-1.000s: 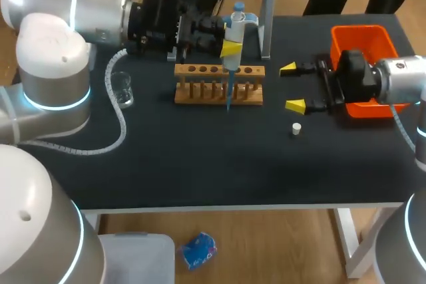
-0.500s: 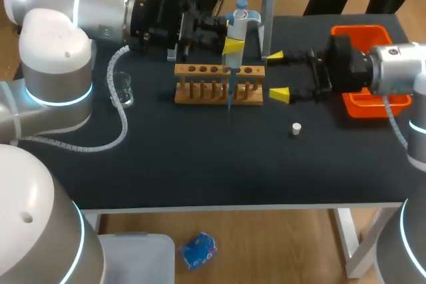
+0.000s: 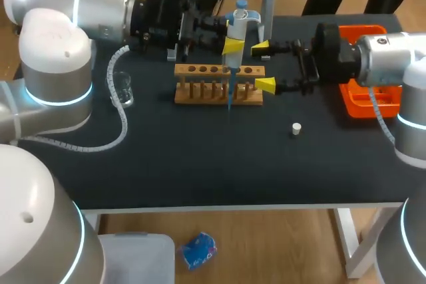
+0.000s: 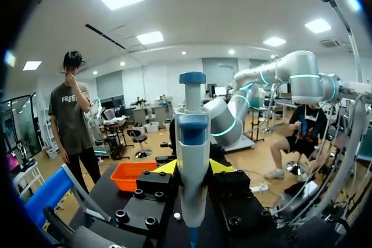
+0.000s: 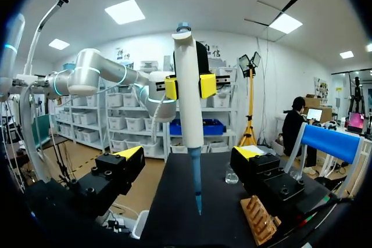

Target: Invert the test tube, pick up the pipette, mount the tip to pipette, aspirate from beaker and dispense into the tube, eject the tip, return the pipette, and cap with the stopper.

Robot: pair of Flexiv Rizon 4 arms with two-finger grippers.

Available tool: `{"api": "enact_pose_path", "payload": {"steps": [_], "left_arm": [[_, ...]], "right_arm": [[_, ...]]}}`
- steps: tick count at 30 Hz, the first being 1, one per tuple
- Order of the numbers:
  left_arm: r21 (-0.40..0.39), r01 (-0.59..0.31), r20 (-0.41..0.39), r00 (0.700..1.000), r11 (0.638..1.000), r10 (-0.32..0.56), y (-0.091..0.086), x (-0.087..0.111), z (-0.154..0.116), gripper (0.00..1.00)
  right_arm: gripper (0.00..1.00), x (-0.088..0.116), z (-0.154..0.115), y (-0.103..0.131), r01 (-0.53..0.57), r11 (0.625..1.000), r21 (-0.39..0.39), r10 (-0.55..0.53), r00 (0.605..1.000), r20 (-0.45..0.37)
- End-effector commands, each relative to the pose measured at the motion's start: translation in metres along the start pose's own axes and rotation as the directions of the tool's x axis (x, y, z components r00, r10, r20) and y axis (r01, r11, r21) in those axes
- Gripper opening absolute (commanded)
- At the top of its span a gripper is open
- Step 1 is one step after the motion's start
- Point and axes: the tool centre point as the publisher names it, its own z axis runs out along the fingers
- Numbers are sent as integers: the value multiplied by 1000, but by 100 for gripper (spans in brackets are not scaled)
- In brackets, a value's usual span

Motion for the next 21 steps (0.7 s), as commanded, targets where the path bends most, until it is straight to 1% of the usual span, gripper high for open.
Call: {"api": "enact_pose_path", "payload": {"steps": [1, 12, 19, 21], "left_arm": [[0, -1, -2, 1000, 1000, 1, 0, -1, 0, 0], [0, -1, -2, 1000, 1000, 1, 0, -1, 0, 0], [0, -1, -2, 1000, 1000, 1, 0, -1, 0, 0], [0, -1, -2, 1000, 1000, 1, 0, -1, 0, 0]], "right_arm": [[100, -1, 15, 7, 4, 1000, -14, -4, 1000, 0], [100, 1, 45, 16, 20, 1000, -22, -20, 1000, -16], [100, -8, 55, 18, 8, 1000, -29, -9, 999, -32], [88, -9, 56, 19, 9, 1000, -30, -10, 1000, -30]]}}
